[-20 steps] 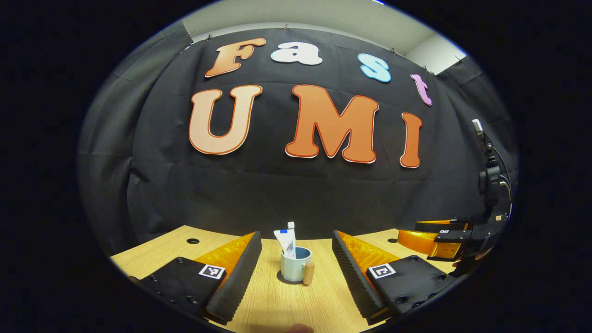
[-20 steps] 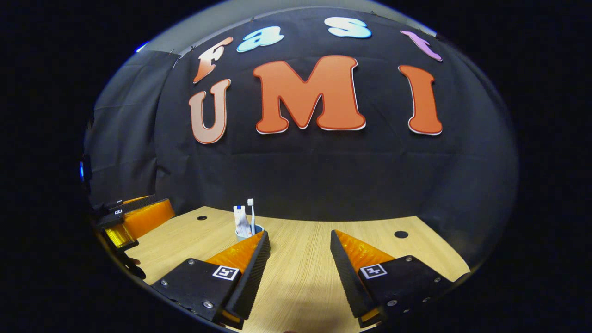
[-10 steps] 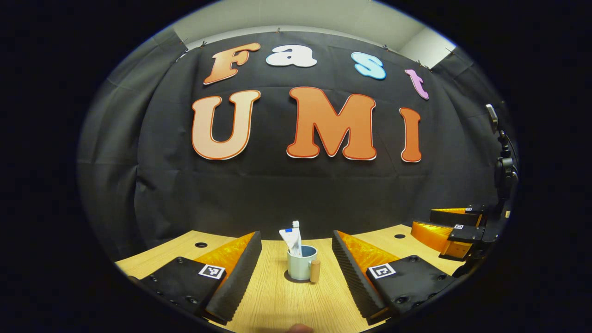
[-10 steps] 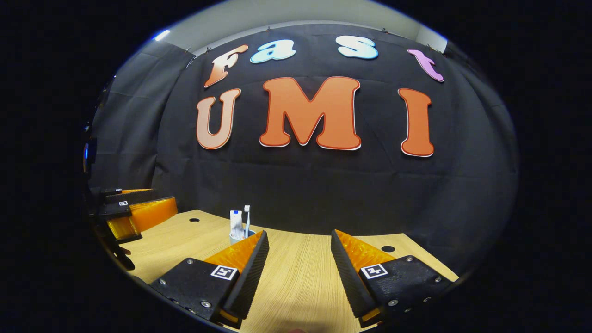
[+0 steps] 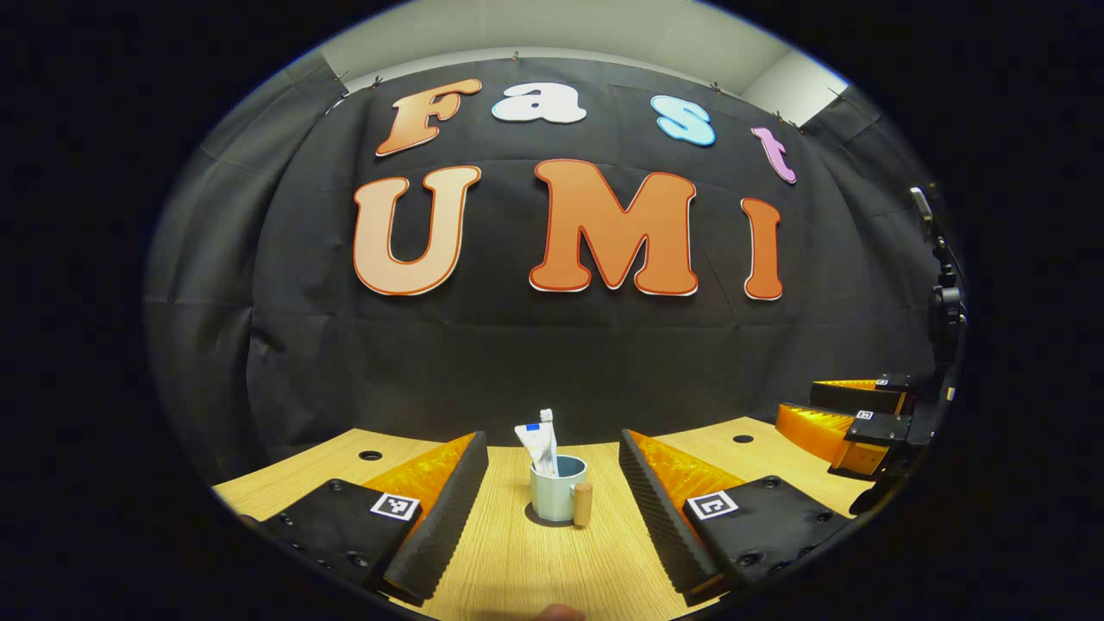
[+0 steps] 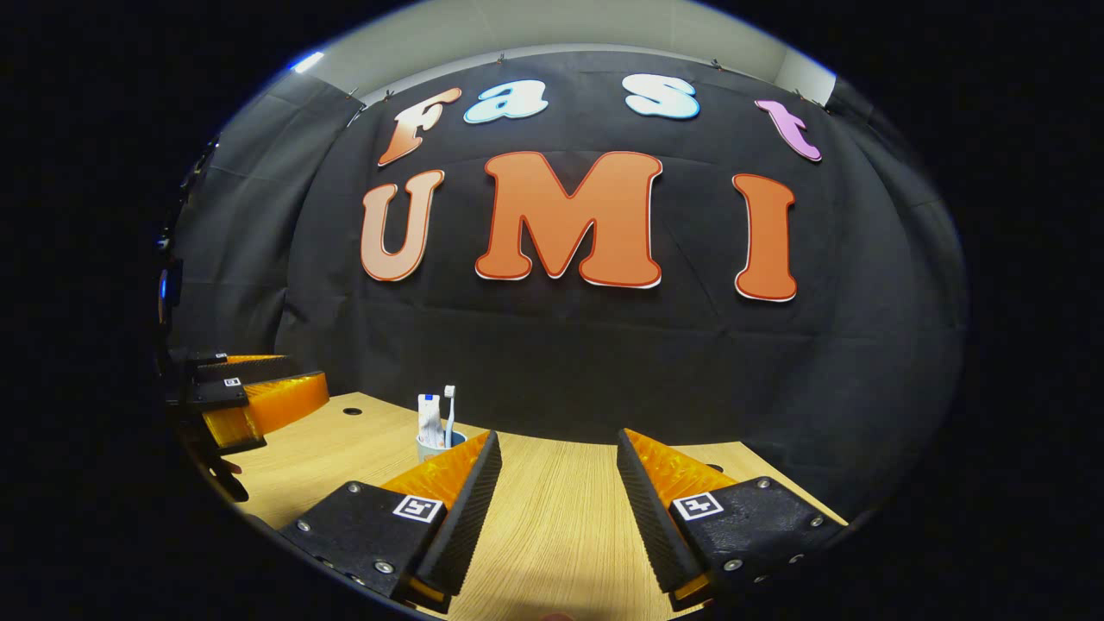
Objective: Put the toothbrush and toothpaste on the desktop into the cup, then pick up the cup and place it on the coaster on the desktop.
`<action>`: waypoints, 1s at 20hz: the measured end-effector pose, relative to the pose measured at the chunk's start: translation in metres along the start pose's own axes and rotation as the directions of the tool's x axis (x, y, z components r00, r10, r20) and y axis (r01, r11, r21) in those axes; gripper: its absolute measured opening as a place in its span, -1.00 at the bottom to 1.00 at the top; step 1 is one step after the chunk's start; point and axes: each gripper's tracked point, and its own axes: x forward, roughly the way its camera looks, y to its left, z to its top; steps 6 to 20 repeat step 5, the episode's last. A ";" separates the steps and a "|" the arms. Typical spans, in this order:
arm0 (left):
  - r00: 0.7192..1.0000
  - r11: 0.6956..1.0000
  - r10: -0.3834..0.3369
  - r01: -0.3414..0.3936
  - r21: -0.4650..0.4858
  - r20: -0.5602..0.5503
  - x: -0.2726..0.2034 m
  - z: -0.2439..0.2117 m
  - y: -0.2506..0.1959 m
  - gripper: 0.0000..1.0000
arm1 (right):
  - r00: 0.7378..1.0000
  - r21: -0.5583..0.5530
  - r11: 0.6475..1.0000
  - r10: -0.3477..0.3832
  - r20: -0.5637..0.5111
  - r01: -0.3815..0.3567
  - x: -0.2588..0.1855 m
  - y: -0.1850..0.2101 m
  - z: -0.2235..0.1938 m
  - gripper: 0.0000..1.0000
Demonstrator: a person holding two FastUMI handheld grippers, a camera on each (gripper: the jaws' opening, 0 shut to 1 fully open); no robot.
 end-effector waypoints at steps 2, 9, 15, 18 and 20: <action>1.000 1.000 0.001 -0.001 -0.001 0.006 -0.001 0.001 0.002 0.94 | 1.000 0.002 1.000 0.001 0.001 -0.001 0.001 -0.001 -0.001 0.64; 1.000 1.000 0.008 -0.008 -0.003 0.017 -0.004 0.003 0.006 0.94 | 1.000 -0.003 1.000 0.002 -0.006 -0.002 0.002 0.001 -0.004 0.64; 1.000 1.000 0.008 -0.008 -0.003 0.017 -0.004 0.003 0.006 0.94 | 1.000 -0.003 1.000 0.002 -0.006 -0.002 0.002 0.001 -0.004 0.64; 1.000 1.000 0.008 -0.008 -0.003 0.017 -0.004 0.003 0.006 0.94 | 1.000 -0.003 1.000 0.002 -0.006 -0.002 0.002 0.001 -0.004 0.64; 1.000 1.000 0.008 -0.008 -0.003 0.017 -0.004 0.003 0.006 0.94 | 1.000 -0.003 1.000 0.002 -0.006 -0.002 0.002 0.001 -0.004 0.64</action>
